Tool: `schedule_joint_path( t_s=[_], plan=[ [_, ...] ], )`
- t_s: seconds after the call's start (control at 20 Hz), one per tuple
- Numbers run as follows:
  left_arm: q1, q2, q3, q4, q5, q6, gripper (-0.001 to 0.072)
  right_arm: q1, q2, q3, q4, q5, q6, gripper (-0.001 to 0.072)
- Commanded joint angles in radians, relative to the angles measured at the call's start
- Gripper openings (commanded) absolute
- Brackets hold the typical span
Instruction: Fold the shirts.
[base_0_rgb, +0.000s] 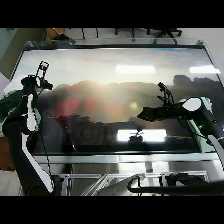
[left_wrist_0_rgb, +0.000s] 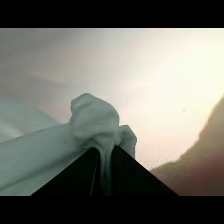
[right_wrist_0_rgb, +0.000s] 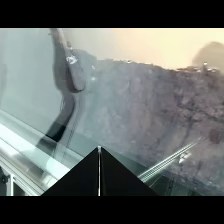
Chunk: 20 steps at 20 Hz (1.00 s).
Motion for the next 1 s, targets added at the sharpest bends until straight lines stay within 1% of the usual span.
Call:
schedule_joint_path(
  t_s=[0.0,0.15,0.25,0.3,0.45,0.55,0.65,0.75,0.8,0.9,0.95],
  plan=[
    [-0.049,0.120,0.020,0.003,0.026,-0.058,0.0013,0.001,0.000,0.000,0.000,0.000,0.000,0.0019],
    [-0.134,0.295,0.055,-0.024,0.035,-0.136,0.0013,0.001,0.000,0.000,0.000,0.000,0.000,0.0019],
    [-0.194,0.430,0.055,-0.150,0.029,-0.135,0.0013,0.001,0.000,0.000,0.000,0.000,0.000,0.0019],
    [-0.225,0.496,0.055,-0.222,-0.009,-0.136,0.0013,0.001,0.000,0.000,0.000,0.000,0.000,0.0019],
    [-0.312,0.669,-0.024,-0.446,-0.204,-0.142,0.0014,0.001,0.000,0.000,0.000,0.000,0.000,0.0019],
    [-0.371,0.748,-0.106,-0.557,-0.373,-0.188,0.0014,0.001,0.000,0.000,0.000,0.000,0.000,0.0019],
    [-0.440,0.798,-0.196,-0.573,-0.531,-0.233,0.0015,0.001,0.000,0.000,0.000,0.000,0.000,0.0019],
    [-0.507,0.821,-0.298,-0.574,-0.645,-0.274,0.0014,0.001,0.000,0.000,0.000,0.000,0.000,0.0019],
    [-0.543,0.822,-0.351,-0.574,-0.681,-0.286,0.0015,0.001,0.000,0.000,0.000,0.000,0.000,0.0019],
    [-0.608,0.821,-0.460,-0.575,-0.692,-0.316,0.0019,0.001,0.000,0.000,0.000,0.000,0.000,0.0019],
    [-0.640,0.821,-0.512,-0.574,-0.682,-0.316,0.0174,0.001,0.000,0.000,0.000,0.000,0.000,0.0019]
  ],
)
